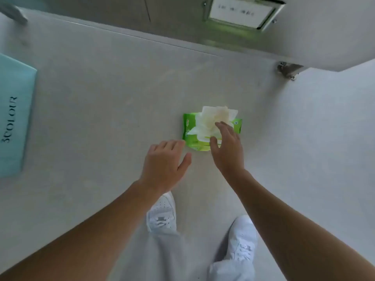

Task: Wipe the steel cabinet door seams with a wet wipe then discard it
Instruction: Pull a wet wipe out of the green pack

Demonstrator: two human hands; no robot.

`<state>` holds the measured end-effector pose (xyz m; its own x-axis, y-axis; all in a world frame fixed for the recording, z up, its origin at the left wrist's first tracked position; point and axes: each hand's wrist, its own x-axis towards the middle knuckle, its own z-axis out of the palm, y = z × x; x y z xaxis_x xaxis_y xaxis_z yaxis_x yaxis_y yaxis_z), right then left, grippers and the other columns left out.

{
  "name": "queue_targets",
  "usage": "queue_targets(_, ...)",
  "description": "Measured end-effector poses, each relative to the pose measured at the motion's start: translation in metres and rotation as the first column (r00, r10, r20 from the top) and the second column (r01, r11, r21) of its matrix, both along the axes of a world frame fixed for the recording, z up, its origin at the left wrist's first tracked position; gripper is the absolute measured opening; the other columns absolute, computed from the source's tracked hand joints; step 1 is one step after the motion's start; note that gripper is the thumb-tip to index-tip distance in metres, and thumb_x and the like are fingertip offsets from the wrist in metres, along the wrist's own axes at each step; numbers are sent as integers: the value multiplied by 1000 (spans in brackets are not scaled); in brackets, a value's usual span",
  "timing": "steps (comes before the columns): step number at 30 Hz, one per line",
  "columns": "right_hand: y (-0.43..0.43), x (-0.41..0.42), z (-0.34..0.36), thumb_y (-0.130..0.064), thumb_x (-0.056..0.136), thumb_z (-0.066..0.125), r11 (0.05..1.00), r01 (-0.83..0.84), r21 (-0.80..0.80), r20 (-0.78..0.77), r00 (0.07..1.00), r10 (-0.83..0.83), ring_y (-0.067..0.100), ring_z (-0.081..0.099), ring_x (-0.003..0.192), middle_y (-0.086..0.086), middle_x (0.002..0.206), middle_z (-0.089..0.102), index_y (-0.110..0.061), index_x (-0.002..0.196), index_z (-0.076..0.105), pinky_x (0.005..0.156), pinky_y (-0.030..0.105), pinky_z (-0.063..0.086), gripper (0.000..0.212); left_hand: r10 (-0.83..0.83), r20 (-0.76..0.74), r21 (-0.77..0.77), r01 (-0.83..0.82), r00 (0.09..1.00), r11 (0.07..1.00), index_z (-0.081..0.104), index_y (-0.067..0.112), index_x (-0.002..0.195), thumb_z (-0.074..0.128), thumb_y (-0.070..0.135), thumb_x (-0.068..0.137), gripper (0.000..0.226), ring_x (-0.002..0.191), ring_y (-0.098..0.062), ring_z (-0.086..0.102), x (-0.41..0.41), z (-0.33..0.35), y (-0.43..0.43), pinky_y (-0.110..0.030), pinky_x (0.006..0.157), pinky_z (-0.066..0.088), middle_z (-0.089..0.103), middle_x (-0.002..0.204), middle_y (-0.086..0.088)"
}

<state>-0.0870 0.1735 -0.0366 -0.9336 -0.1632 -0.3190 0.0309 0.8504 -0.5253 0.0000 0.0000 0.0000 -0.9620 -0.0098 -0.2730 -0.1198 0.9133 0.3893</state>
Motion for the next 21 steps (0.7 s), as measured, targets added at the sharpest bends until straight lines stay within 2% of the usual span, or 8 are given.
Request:
queue_targets(2,-5,-7,-15,-20,91,61,999,4,32,-20,1000,-3,27,49,125,-2,143,53,-18,139,53,98,42,48,49,34,24,4,-34,999,999,66,8,112,39,40,97,44,79,-32,65,0,-10,-3,-39,72,48,71,94,-8)
queue_targets(5,-17,-17,-32,-22,88,66,984,-84,155,31,996,80,30,47,118,1,139,54,-19,138,54,90,44,50,52,60,38,-1,-60,997,998,66,9,114,38,41,97,46,82,-32,66,0,-23,-7,-40,73,48,72,96,-8)
queue_targets(7,-19,-21,-39,-21,85,69,974,-108,197,31,994,104,32,49,110,5,130,56,-18,127,62,85,46,51,42,61,55,11,-62,997,998,67,9,114,38,41,97,46,83,-33,66,0,-27,-12,-41,74,48,72,97,-7)
queue_targets(9,-20,-21,-44,-18,84,68,976,-81,203,10,997,81,31,51,102,6,115,61,-15,107,70,79,46,51,23,63,62,14,-64,996,998,66,9,113,37,42,98,46,85,-33,67,2,-29,-17,-42,75,49,72,98,-8)
queue_targets(11,-21,-17,-45,-17,85,67,982,-44,182,-6,999,46,29,53,97,4,101,64,-14,93,70,73,44,52,9,66,80,24,-69,995,997,66,9,112,36,42,98,47,86,-33,67,3,-27,-21,-43,76,50,72,97,-8)
queue_targets(13,-21,-8,-42,-17,85,67,991,-7,132,-28,1000,11,27,55,95,2,93,65,-14,88,68,70,41,51,4,65,59,33,-67,996,997,66,9,112,35,42,99,46,85,-32,66,4,-25,-22,-44,77,50,72,97,-7)
queue_targets(18,-16,34,-12,-10,85,70,999,19,-29,6,1000,-19,23,55,86,-2,83,59,-12,86,65,72,29,41,5,45,35,26,-46,998,999,65,10,111,38,39,99,41,81,-30,63,8,-4,-14,-40,74,46,70,95,-6)
queue_targets(21,-7,62,16,-9,83,72,997,19,-78,60,998,-14,20,55,79,-10,79,53,-14,84,66,71,28,42,8,13,60,14,-13,998,1000,64,10,107,38,40,99,40,80,-29,62,17,13,-7,-39,73,44,69,93,-6)
